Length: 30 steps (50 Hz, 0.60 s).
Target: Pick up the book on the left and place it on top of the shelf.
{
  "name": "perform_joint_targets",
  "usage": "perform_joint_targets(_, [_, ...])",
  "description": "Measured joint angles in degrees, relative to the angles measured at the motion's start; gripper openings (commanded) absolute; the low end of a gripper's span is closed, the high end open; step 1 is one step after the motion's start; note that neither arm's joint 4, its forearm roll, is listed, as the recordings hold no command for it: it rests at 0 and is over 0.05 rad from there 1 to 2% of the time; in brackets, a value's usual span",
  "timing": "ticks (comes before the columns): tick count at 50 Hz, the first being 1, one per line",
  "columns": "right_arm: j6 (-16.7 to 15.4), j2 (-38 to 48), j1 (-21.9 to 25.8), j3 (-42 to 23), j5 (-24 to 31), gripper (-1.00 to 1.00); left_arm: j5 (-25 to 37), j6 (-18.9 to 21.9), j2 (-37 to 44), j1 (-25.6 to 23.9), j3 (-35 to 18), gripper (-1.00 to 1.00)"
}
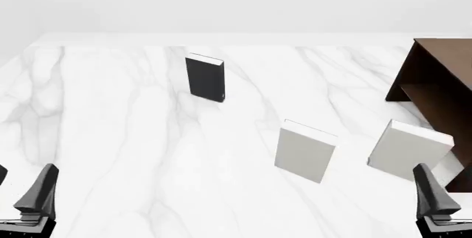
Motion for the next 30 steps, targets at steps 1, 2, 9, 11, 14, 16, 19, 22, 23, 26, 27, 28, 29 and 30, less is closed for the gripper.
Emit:
perform_joint_targets(1, [0.1,0.0,0.0,0.0,0.0,1.0,0.0,0.0,0.0,0.0,0.0,1.0])
perform_joint_targets(2, [0.2,0.0,0.0,-0.1,0.1,1.0,0.0,0.0,0.0,0.0,0.0,1.0])
perform_joint_targets(9, [0.7,3.4,2.4,-6.4,2.5,1.0,0.0,0.0,0.0,0.0,0.0,1.0])
perform_joint_targets(11, [0.1,6.5,4.5,-11.8,3.7,1.0,0.0,0.0,0.0,0.0,0.0,1.0])
perform_joint_targets(14, [-0.6,10.7,7.1,-18.6,5.2,1.0,0.0,0.0,0.0,0.0,0.0,1.0])
perform_joint_targets(16, [-1.3,13.2,8.5,-22.4,5.9,1.0,0.0,0.0,0.0,0.0,0.0,1.0])
perform_joint_targets(19, [-2.2,16.6,10.3,-27.2,6.8,1.0,0.0,0.0,0.0,0.0,0.0,1.0])
perform_joint_targets(22, [-3.2,19.7,11.9,-31.3,7.3,1.0,0.0,0.0,0.0,0.0,0.0,1.0])
perform_joint_targets(23, [-3.5,20.6,12.3,-32.4,7.4,1.0,0.0,0.0,0.0,0.0,0.0,1.0])
perform_joint_targets(26, [-4.4,23.3,13.4,-35.4,7.6,1.0,0.0,0.0,0.0,0.0,0.0,1.0])
perform_joint_targets(27, [-4.7,24.1,13.8,-36.3,7.6,1.0,0.0,0.0,0.0,0.0,0.0,1.0])
perform_joint_targets(28, [-5.0,25.0,14.1,-37.1,7.5,1.0,0.0,0.0,0.0,0.0,0.0,1.0])
perform_joint_targets(29, [-5.3,25.9,14.5,-37.9,7.5,1.0,0.0,0.0,0.0,0.0,0.0,1.0])
perform_joint_targets(30, [-5.6,26.8,14.8,-38.7,7.4,1.0,0.0,0.0,0.0,0.0,0.0,1.0])
